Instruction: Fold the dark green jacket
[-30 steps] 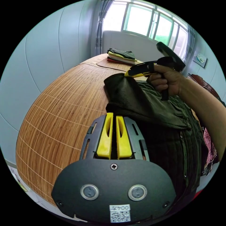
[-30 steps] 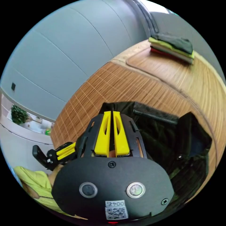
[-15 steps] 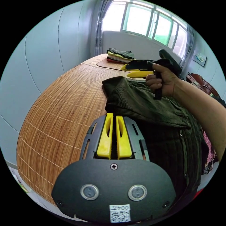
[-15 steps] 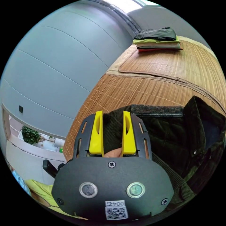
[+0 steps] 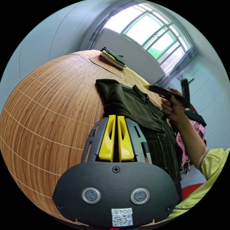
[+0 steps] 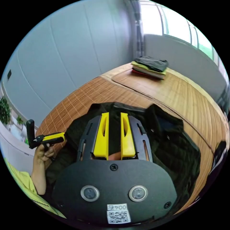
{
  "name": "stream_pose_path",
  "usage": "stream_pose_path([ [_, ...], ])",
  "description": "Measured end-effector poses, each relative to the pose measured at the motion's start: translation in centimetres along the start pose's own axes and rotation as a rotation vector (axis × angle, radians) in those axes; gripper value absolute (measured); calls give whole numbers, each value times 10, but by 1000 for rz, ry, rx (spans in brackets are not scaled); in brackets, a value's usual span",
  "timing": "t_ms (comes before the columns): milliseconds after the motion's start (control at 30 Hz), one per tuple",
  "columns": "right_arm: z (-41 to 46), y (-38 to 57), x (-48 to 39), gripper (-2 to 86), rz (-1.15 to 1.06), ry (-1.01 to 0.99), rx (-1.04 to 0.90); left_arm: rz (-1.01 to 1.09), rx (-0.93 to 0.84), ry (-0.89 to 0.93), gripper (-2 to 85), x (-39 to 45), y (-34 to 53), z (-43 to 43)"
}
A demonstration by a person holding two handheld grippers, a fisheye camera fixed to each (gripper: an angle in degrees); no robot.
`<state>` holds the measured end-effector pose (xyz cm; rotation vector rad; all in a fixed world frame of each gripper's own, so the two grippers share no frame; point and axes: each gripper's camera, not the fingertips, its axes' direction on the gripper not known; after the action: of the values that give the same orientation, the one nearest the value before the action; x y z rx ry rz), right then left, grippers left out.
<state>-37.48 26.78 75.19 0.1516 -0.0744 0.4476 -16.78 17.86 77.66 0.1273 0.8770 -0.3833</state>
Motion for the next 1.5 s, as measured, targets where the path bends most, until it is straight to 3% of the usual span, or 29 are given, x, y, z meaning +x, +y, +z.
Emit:
stream_pose_path([
  [133, -69, 106, 123, 90, 400, -74, 18, -2, -17, -51, 9, 3, -2, 8],
  [333, -74, 182, 161, 126, 556, -81, -52, -59, -3, -46, 9, -3, 0, 14],
  [633, -45, 174, 117, 126, 459, 99, -65, -56, -14, -98, 9, 6, -1, 24],
  [767, -42, 172, 117, 120, 489, 69, -72, -50, -20, -118, 9, 10, -2, 27],
  [867, -46, 169, 114, 51, 503, 79, -59, -49, -22, -126, 9, 12, -3, 28],
  [933, -59, 161, 95, 11, 414, 153, -12, -52, -22, -126, 9, 12, -3, 28],
  [1167, -118, 121, 53, 3, 140, 366, 189, -23, -36, -138, 10, 21, -6, 29],
  [1267, -94, 119, 75, 21, 153, 360, 85, 7, -63, -147, 9, 29, -8, 29],
  [1333, -50, 123, 100, 42, 256, 422, -133, 59, -113, -155, 7, 37, -11, 27],
  [1367, -47, 125, 102, 46, 281, 457, -145, 101, -146, -189, 6, 45, -12, 26],
  [1500, -68, 117, 60, 50, 262, 414, 95, 139, -181, -291, 2, 52, -12, 24],
])
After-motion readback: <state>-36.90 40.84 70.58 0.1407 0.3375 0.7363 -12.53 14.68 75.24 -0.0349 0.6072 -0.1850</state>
